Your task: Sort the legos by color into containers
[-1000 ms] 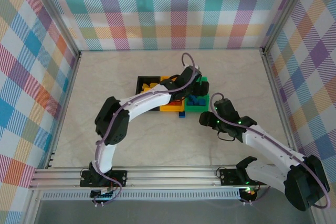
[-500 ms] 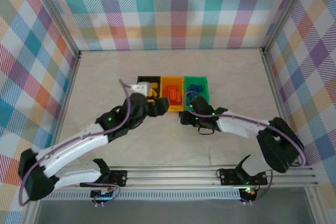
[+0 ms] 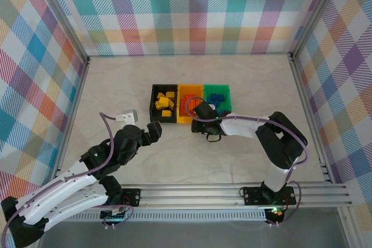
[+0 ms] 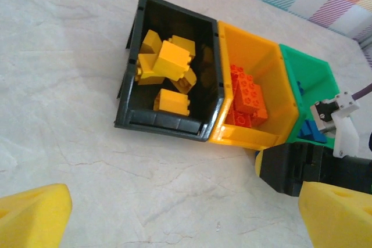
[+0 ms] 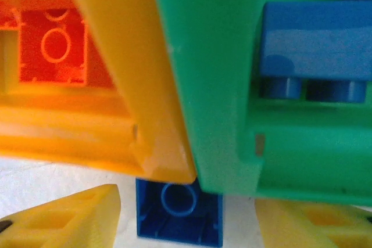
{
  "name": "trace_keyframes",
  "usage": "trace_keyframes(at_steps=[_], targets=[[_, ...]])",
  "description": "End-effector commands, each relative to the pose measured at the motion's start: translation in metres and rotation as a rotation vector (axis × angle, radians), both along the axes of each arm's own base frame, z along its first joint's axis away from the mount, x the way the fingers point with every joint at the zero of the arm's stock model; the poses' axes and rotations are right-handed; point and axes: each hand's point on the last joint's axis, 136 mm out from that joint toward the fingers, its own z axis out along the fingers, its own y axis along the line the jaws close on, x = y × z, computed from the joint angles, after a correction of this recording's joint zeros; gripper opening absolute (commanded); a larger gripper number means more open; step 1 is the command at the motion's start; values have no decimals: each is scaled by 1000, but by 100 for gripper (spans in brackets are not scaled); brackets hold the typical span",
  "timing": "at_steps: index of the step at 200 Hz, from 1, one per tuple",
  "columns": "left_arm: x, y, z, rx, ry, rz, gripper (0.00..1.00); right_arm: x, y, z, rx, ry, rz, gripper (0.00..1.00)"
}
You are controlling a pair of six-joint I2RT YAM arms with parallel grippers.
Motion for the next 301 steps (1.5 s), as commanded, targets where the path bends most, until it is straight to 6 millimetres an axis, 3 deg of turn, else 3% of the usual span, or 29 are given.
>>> trace_keyframes(at_steps=[1, 43, 86, 123, 148, 175, 219, 235, 246, 266, 292, 301], targets=[[-1, 10, -8, 32, 20, 44, 100, 1, -4, -6, -60, 8, 10, 58], [1, 9, -5, 36, 13, 44, 100, -14, -2, -6, -30, 28, 50, 36], [2, 8, -7, 45, 14, 45, 100, -62, -20, 1, -2, 62, 76, 29], [5, 8, -9, 56, 13, 52, 100, -78, -39, 47, 57, -11, 80, 29], [6, 9, -7, 69, 11, 63, 100, -59, -46, 95, 65, -130, 90, 29], [7, 11, -5, 79, 4, 71, 100, -15, -50, 126, 81, -203, 56, 30], [8, 16, 0, 112, -1, 87, 100, 61, -53, 127, 61, -218, -27, 35], [9, 20, 0, 132, -2, 103, 100, 78, -52, 127, 47, -216, -39, 57], [9, 22, 0, 141, -4, 111, 100, 85, -50, 135, 48, -236, -38, 65], [10, 26, 2, 147, -14, 132, 100, 85, -51, 157, 81, -291, -41, 71], [16, 35, 8, 172, -59, 197, 100, 70, -59, 179, 124, -359, -39, 76], [20, 36, 10, 196, -79, 208, 100, 63, -64, 182, 134, -374, -48, 83]])
